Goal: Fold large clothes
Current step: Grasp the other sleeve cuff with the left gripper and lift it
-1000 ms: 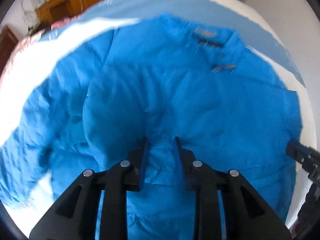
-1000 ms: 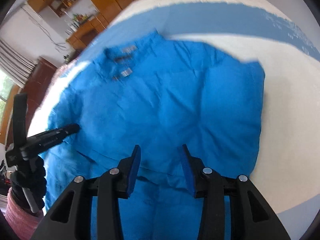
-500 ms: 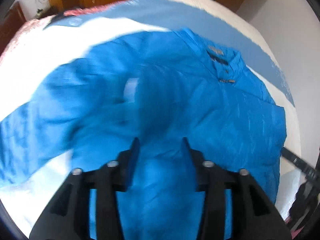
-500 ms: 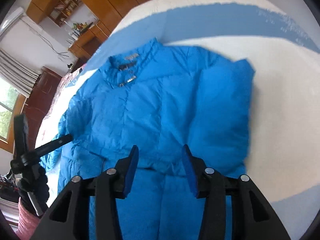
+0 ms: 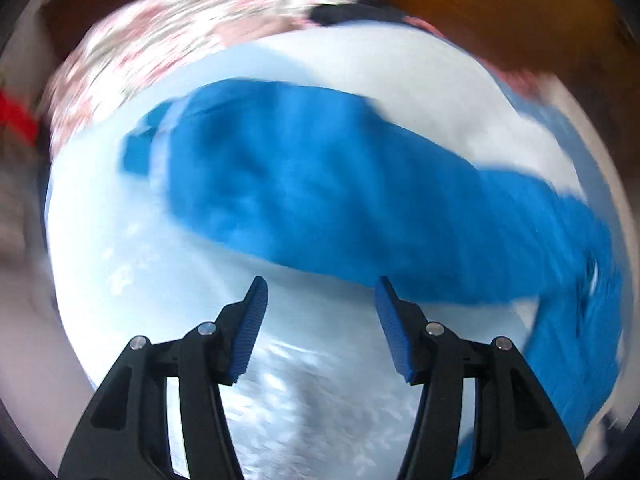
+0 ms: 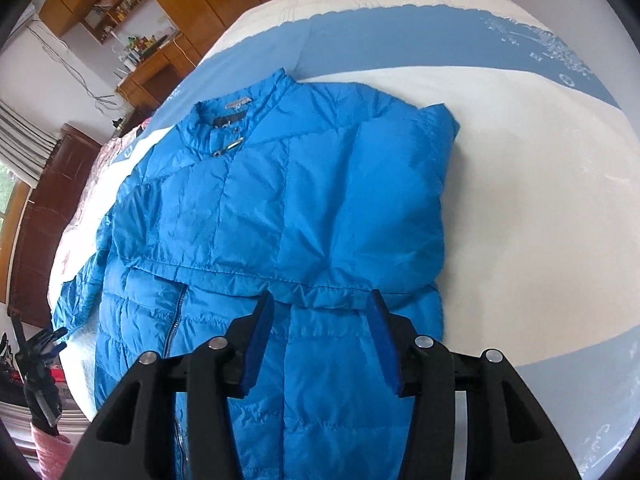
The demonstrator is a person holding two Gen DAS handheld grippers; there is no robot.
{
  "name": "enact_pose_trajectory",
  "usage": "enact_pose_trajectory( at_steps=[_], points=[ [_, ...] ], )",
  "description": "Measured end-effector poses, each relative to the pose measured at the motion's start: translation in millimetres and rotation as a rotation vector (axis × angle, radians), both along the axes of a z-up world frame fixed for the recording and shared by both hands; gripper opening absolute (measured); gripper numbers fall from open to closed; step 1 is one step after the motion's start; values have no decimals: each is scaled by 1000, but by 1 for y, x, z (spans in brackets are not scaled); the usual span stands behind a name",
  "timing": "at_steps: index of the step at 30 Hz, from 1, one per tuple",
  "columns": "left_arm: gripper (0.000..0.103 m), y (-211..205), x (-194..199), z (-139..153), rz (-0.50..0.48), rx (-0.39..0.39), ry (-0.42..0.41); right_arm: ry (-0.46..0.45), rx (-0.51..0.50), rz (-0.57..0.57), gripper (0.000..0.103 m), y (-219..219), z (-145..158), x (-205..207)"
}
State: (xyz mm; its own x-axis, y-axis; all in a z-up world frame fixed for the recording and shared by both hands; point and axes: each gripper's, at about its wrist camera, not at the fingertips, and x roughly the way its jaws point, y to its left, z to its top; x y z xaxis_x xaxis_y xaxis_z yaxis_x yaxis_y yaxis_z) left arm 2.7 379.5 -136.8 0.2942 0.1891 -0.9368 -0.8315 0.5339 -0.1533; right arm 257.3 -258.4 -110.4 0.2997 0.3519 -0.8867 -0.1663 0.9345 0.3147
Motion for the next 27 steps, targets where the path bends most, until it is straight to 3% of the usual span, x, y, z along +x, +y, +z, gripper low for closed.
enact_pose_trajectory(
  at_steps=[4, 8, 10, 12, 16, 20, 24, 27],
  points=[
    [55, 37, -20, -13, 120, -83, -105, 15, -18, -2, 48, 9, -10, 9],
    [55, 60, -21, -17, 179, -113, -175, 42, -53, -20, 48, 13, -28, 21],
    [47, 58, -19, -17, 205, -117, -182, 56, -63, -25, 48, 14, -35, 24],
    [34, 59, -22, -17, 223, -104, -181, 57, -72, -24, 49, 17, -39, 26],
    [22, 59, -26, -20, 249, -111, -205, 75, -48, -37, 50, 15, -48, 30],
    [5, 55, -24, -21, 253, -125, -258, 87, -19, -50, 50, 11, -51, 31],
    [2, 37, -14, 10, 192, -38, -293, 75, -26, -45, 50, 11, -37, 26],
    [1, 12, 0, 47, 93, 22, -359, 28, -48, -14, 50, 15, -19, 17]
  ],
)
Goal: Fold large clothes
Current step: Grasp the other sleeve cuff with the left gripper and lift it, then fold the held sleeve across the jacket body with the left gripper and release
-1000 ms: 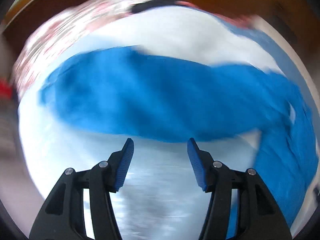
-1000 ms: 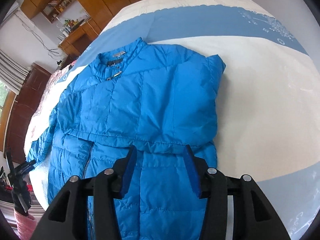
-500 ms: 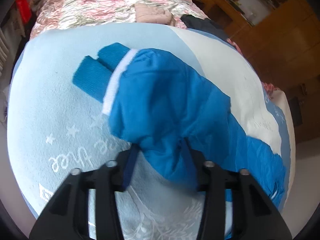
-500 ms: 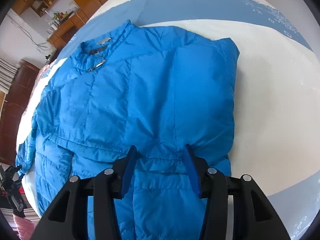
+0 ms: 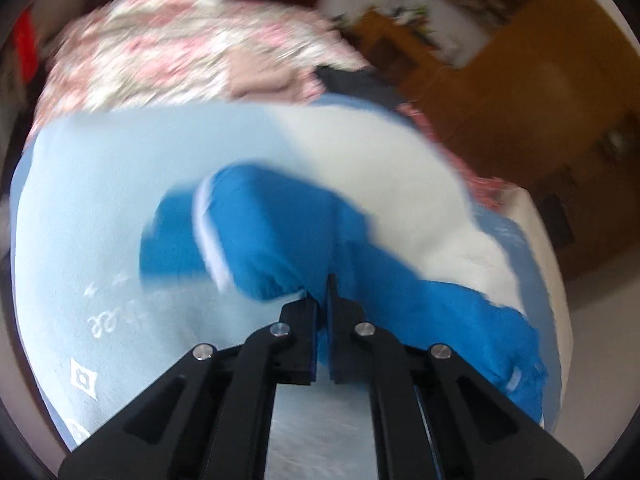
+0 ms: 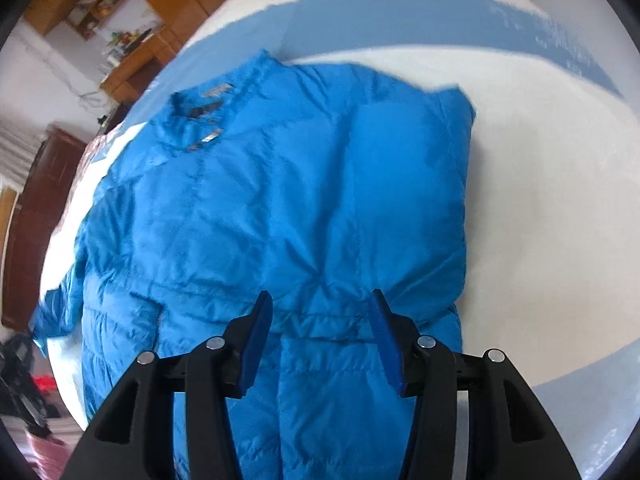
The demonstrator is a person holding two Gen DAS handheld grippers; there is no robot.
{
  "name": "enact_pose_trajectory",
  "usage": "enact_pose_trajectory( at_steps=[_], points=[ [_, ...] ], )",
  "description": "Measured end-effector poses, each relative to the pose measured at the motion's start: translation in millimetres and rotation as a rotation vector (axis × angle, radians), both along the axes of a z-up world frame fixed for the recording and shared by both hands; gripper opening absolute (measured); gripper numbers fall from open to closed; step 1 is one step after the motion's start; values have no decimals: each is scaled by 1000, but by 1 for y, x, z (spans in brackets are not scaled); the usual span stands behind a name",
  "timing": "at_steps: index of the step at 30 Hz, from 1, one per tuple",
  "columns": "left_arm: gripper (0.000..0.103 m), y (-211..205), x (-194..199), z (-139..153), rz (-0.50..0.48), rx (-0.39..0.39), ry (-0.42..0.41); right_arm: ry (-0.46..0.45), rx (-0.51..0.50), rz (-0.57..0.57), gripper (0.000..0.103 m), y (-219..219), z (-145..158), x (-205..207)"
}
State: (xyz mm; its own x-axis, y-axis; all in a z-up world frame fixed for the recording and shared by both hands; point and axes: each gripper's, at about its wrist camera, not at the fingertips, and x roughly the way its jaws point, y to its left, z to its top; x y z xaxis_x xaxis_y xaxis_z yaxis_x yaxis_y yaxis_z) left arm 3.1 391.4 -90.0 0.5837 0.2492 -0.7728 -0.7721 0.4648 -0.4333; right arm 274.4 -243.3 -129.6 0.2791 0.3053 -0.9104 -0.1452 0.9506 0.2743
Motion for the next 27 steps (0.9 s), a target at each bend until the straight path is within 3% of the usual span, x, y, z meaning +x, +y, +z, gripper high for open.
enact_pose_trajectory(
  at_steps=[6, 13, 19, 24, 27],
  points=[
    [1, -88, 62, 66, -268, 153, -99, -69, -34, 17, 50, -3, 35, -24],
    [1, -205, 150, 90, -592, 153, -176, -94, 13, -2, 50, -19, 52, -40],
    [0, -312, 213, 72, -827, 168, -151, -107, 25, -24, 50, -33, 55, -48],
    [1, -380, 256, 17, -973, 149, -36, -99, 26, -49, 50, -46, 50, -52],
    [2, -406, 261, -23, -1087, 115, 59, -93, 23, -62, 50, -52, 46, -54]
  ],
)
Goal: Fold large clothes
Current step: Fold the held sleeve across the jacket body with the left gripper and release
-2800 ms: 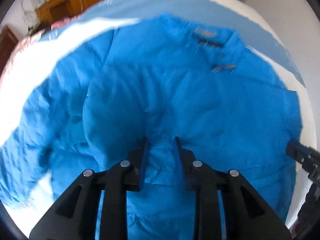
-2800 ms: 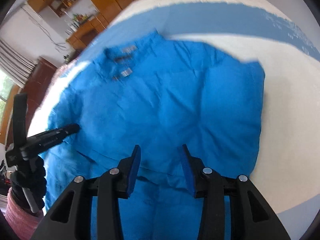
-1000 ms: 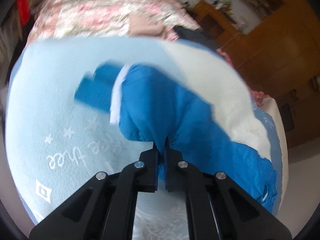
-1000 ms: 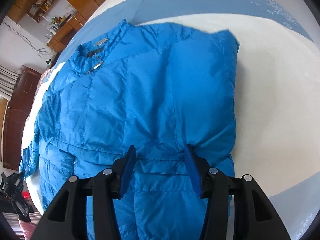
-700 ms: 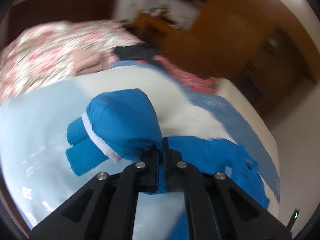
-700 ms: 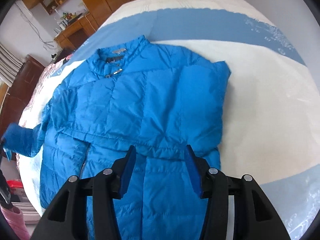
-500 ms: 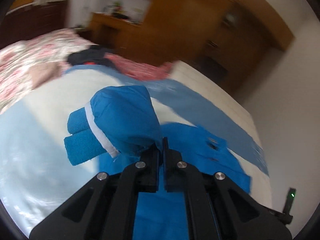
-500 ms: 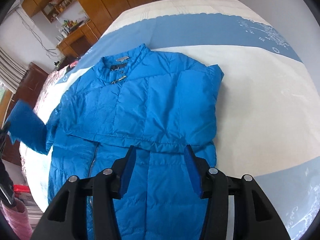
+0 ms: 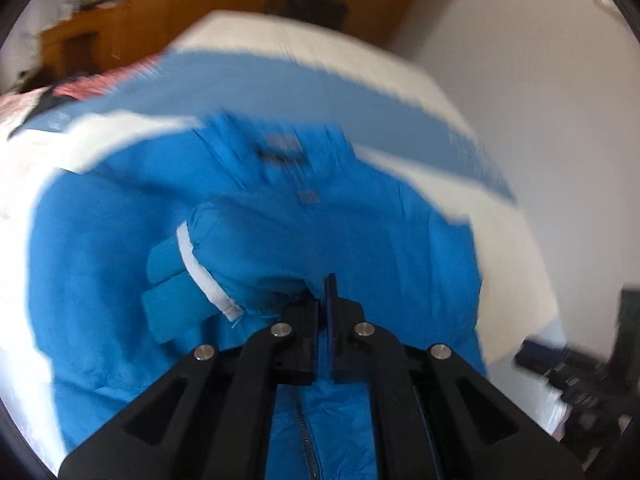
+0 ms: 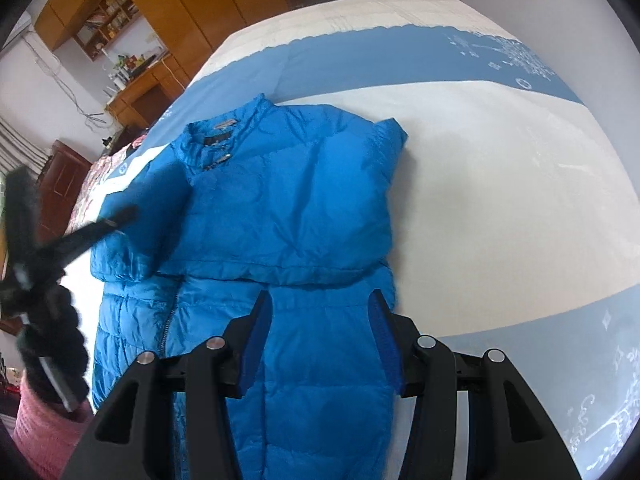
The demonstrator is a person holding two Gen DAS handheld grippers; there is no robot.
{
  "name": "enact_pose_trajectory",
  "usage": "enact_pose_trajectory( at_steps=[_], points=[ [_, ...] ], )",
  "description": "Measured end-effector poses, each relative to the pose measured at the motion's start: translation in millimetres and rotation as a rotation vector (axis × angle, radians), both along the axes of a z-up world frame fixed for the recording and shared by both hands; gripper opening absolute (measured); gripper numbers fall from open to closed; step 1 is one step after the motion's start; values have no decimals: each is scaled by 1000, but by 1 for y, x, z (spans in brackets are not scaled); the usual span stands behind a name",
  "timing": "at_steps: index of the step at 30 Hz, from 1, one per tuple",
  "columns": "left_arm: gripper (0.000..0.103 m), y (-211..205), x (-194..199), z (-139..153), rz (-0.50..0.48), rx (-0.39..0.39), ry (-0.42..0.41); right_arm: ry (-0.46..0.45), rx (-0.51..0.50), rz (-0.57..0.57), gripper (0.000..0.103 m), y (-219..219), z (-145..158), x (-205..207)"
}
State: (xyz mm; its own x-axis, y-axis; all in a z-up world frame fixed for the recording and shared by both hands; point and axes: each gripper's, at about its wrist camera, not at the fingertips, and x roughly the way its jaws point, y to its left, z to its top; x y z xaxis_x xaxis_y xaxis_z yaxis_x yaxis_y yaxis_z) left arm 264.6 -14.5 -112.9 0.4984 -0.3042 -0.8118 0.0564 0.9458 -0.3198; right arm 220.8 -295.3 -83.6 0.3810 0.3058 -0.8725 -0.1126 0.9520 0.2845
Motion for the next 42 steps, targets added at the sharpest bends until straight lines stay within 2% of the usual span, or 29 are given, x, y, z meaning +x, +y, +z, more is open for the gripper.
enact_pose_trajectory(
  at_steps=[2, 4, 6, 9, 11, 13, 14, 15, 16, 17, 19, 21, 25, 26, 27, 29, 32, 35, 37, 40, 42],
  points=[
    [6, -15, -3, -12, -107, 24, 38, 6, 5, -7, 50, -3, -2, 0],
    [11, -22, -14, -11, -185, 14, 25, 6, 6, -5, 50, -4, -2, 1],
    [20, -12, -26, -2, -228, -49, 4, 5, 8, 1, 50, -2, -1, 3],
    [22, 18, -46, 11, -267, -209, -26, 5, 34, 24, 50, 7, 0, 10],
    [31, 39, -51, 13, -250, -253, -17, 13, 49, 47, 50, 17, 0, 16],
    [36, 57, -46, 7, -161, -195, 24, 14, 59, 80, 50, 31, 1, 22],
    [36, 69, -48, 3, -94, -126, 56, 19, 66, 100, 51, 41, 1, 26],
    [37, 77, -48, -1, -64, -120, 63, 30, 80, 126, 51, 52, 0, 31],
    [38, 84, -49, -3, -46, -157, 66, 41, 95, 146, 51, 63, -2, 35],
    [38, 93, -50, -7, -26, -225, 78, 52, 105, 162, 51, 72, -4, 37],
    [40, 92, -51, -8, -21, -222, 69, 79, 126, 189, 51, 89, -7, 43],
    [41, 84, -57, -5, -65, -195, 40, 103, 149, 210, 51, 105, -9, 49],
    [47, 84, -74, 8, -160, -246, -26, 106, 134, 229, 54, 121, -5, 53],
    [50, 89, -77, 11, -151, -244, -39, 104, 128, 232, 57, 124, -4, 53],
    [52, 98, -77, 13, -111, -202, -35, 101, 128, 234, 60, 126, -2, 53],
    [50, 116, -67, 5, -4, -93, 5, 113, 143, 238, 66, 132, -2, 57],
    [50, 141, -46, -14, 122, 1, 78, 155, 181, 245, 67, 147, -4, 64],
    [47, 145, -27, -34, 139, 35, 136, 199, 231, 254, 76, 165, -9, 74],
    [47, 143, -22, -44, 139, 29, 161, 260, 240, 253, 76, 178, -22, 82],
    [47, 141, -21, -48, 142, 32, 163, 320, 230, 258, 46, 189, -43, 87],
    [47, 139, -22, -43, 137, 33, 155, 290, 220, 267, 28, 187, -45, 85]
  ],
)
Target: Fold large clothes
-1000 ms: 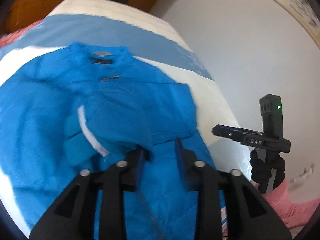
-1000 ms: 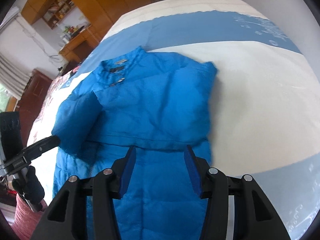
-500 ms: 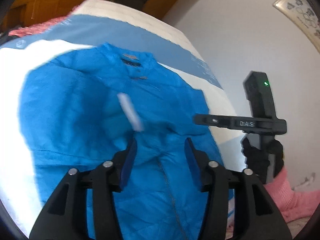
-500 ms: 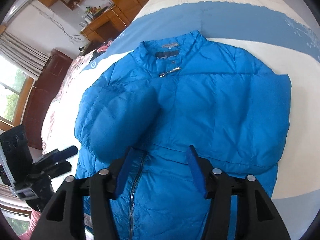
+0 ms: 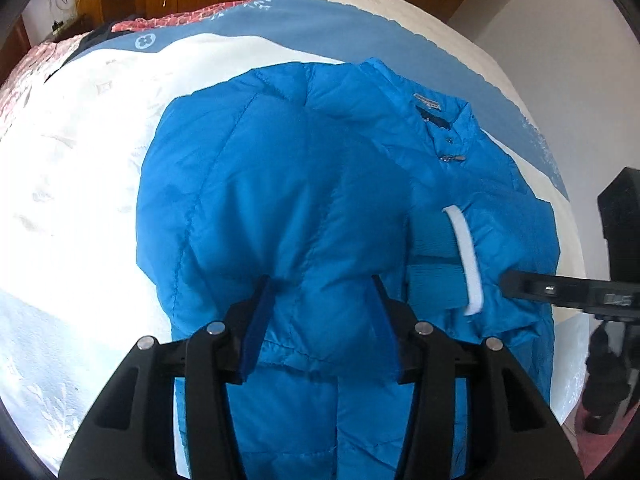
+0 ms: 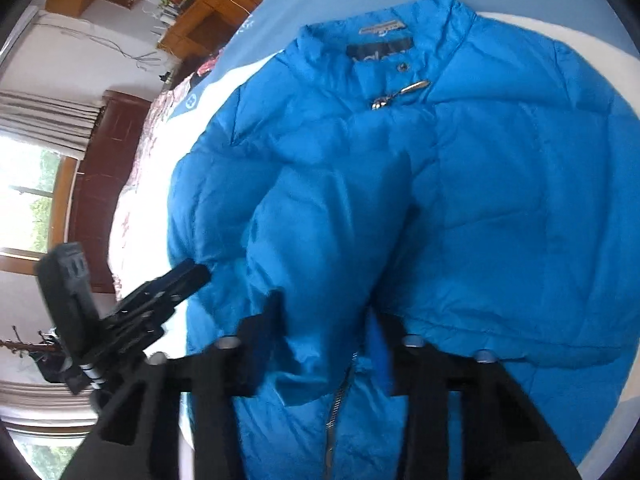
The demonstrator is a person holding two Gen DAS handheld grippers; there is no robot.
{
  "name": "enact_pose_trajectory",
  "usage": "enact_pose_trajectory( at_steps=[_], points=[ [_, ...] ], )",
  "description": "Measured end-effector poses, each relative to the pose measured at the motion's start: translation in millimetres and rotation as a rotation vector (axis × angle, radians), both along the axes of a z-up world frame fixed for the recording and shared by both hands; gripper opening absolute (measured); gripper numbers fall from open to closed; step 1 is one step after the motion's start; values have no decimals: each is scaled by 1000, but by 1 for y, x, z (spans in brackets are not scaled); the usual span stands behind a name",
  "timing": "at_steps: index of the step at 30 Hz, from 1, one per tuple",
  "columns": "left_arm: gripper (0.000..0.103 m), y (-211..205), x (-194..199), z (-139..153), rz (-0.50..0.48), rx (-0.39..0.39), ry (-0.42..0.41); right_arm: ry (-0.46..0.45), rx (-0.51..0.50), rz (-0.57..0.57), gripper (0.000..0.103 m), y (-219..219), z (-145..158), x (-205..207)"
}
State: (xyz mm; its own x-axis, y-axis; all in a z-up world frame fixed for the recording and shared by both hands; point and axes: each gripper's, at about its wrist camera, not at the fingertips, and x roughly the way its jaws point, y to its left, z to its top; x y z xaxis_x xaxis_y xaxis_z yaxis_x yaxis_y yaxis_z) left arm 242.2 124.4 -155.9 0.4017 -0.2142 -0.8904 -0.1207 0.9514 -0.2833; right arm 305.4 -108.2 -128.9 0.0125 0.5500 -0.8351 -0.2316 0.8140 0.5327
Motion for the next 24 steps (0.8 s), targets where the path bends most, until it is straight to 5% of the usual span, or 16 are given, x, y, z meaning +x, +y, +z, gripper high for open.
enact_pose_trajectory(
  at_steps=[6, 10, 15, 19, 24],
  points=[
    [47, -15, -5, 31, -39, -5, -75, -142, 79, -22, 19, -37, 41, 4],
    [47, -33, 10, 23, -53, 22, -63, -121, 53, -97, 20, -68, 33, 21],
    [47, -45, 31, -18, -72, 84, 26, -65, -83, -145, 35, -85, -5, 25],
    [47, -44, 32, -9, -63, 63, 24, -191, -149, -156, 38, -90, 27, 9],
    [47, -45, 29, 15, -45, 42, -29, -329, -159, -3, 62, -48, 65, -4]
  ],
)
